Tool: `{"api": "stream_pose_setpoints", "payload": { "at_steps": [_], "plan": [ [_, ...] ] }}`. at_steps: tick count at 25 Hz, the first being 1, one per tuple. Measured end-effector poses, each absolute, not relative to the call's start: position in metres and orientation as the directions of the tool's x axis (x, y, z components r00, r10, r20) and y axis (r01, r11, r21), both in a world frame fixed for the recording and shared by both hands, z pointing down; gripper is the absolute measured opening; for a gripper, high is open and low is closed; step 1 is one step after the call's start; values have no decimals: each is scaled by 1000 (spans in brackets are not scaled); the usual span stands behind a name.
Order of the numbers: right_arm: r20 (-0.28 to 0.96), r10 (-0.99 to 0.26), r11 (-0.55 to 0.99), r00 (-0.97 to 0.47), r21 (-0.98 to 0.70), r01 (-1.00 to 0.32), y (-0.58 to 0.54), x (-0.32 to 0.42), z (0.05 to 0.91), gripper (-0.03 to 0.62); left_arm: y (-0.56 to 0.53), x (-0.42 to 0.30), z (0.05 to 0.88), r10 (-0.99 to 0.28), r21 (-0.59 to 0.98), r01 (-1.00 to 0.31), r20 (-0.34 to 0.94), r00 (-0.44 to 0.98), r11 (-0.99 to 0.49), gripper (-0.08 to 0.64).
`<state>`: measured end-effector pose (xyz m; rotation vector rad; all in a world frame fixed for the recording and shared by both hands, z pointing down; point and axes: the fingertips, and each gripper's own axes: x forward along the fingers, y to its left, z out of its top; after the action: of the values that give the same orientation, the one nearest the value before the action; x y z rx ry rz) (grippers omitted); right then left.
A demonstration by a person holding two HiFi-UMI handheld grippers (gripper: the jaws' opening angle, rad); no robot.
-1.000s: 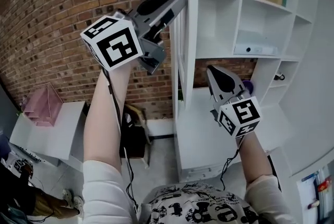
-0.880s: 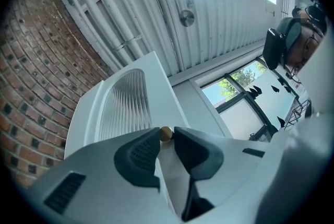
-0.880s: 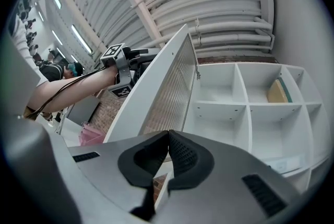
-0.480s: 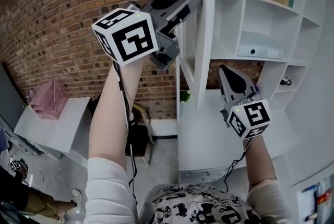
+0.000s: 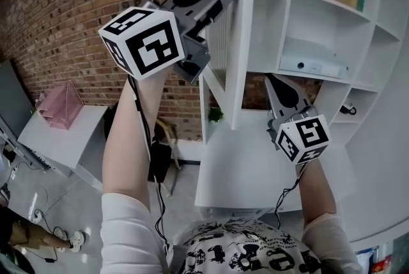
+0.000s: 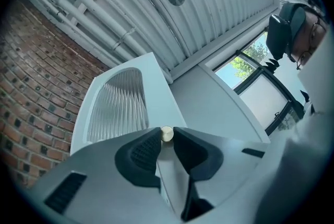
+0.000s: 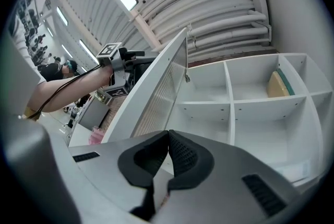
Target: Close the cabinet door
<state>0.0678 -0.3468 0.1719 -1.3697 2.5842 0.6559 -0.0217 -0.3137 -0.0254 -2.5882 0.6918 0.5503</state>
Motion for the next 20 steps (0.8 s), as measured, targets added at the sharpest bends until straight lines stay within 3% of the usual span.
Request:
{"api": "stream_pose_setpoints", "payload": {
  "at_steps": [20],
  "plan": [
    [-322, -726, 531, -608, 301, -793, -385, 192, 183, 14, -376, 97, -23, -557, -304, -720, -472, 683, -624, 81]
  ]
}}
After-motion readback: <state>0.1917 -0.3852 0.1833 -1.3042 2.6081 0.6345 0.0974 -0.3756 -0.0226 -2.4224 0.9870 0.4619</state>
